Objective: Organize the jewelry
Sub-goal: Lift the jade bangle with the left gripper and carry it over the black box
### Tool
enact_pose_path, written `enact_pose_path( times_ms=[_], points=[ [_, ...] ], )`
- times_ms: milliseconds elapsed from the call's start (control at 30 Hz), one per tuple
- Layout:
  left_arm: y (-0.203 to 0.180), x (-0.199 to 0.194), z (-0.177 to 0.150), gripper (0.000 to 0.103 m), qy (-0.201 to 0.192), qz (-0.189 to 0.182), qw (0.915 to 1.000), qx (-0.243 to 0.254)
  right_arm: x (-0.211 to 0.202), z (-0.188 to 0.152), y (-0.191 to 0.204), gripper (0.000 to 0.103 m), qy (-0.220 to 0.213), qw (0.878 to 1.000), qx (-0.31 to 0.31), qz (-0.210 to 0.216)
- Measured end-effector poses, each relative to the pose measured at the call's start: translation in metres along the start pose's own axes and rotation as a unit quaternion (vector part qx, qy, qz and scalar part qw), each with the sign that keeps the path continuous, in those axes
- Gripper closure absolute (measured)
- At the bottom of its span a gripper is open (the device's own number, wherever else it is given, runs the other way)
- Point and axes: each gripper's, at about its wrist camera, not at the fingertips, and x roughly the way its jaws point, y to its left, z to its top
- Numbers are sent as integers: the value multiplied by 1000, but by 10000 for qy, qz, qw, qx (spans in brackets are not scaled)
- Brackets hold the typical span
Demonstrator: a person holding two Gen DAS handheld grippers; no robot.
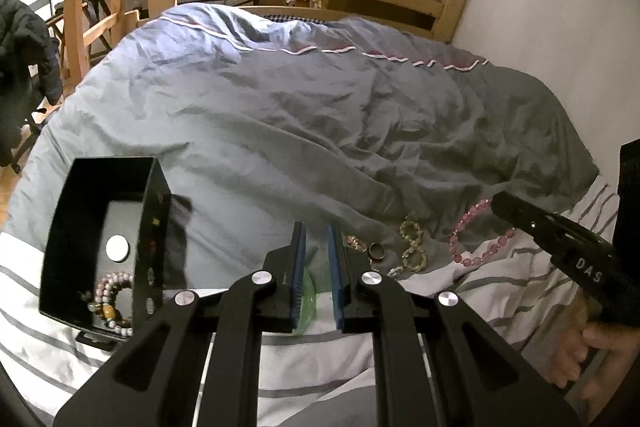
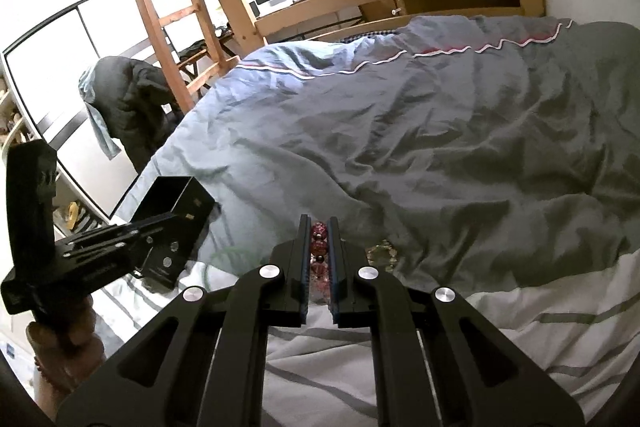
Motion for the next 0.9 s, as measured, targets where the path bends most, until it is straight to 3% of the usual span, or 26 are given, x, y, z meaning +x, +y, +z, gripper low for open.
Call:
enact_pose_path(
  times_ms=[167,233,267,300,400,500,733,900],
  points=[
    [4,12,-6,90,241,121,9996,73,1,-5,8,94,55,10000,-25,-47],
    [7,26,-12,68,415,257,9988,23,4,-9,10,94,116,9999,-38,-62],
    [6,32,-15,50,465,311,9984,16,6,-11,10,94,140,9999,-29,-54],
    [6,36,-17,39,480,364,9982,23,8,-12,9,94,165,9999,-13,-41],
    [2,53,-23,36,675,464,9966,125,12,-17,9,94,229,9997,-10,-7],
    [4,75,-30,24,907,739,9930,148,14,-19,9,94,251,9997,3,50],
    [19,119,-46,23,1637,968,9817,-25,14,-21,-1,94,225,9994,174,190],
    [18,121,-47,28,1610,990,9820,38,12,-21,-5,94,193,9992,241,250]
  ],
)
